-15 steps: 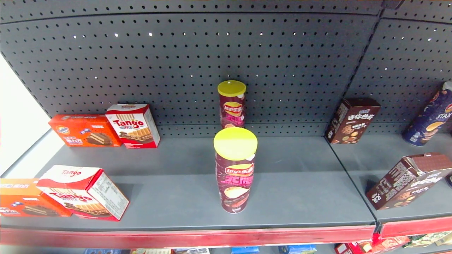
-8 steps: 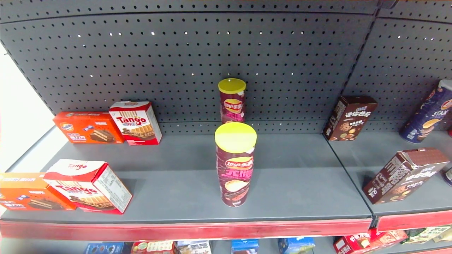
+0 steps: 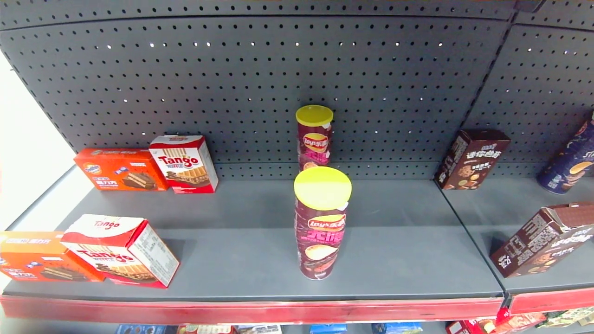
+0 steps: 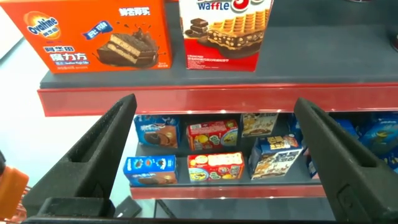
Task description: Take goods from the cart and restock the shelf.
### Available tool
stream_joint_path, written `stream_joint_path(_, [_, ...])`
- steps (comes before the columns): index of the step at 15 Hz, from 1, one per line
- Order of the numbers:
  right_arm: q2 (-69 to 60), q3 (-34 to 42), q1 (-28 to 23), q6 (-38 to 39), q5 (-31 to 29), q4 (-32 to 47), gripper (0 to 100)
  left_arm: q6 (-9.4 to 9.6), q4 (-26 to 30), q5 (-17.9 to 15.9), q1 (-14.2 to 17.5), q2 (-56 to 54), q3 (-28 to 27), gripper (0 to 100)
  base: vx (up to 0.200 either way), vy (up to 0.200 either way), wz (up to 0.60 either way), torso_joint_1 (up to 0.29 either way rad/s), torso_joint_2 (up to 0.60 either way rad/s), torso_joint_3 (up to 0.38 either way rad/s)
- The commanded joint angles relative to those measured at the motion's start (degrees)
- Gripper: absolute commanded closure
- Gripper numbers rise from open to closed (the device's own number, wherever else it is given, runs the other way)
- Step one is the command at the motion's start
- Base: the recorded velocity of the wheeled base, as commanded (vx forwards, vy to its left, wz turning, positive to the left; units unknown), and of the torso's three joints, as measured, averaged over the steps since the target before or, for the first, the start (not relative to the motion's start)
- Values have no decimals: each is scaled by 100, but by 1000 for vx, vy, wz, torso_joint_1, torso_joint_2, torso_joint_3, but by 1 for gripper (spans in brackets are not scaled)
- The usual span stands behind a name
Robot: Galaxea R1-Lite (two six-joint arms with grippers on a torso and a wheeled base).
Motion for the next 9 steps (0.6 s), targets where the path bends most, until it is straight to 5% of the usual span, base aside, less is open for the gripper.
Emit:
stream_joint_path(1, [8,0,0,0,2,-2,0,-3,-1,2,-4,-2,1,0,0,0,0,0,0,0])
stream_joint_path(9, [8,0,0,0,2,-2,0,-3,-1,2,-4,-2,1,0,0,0,0,0,0,0])
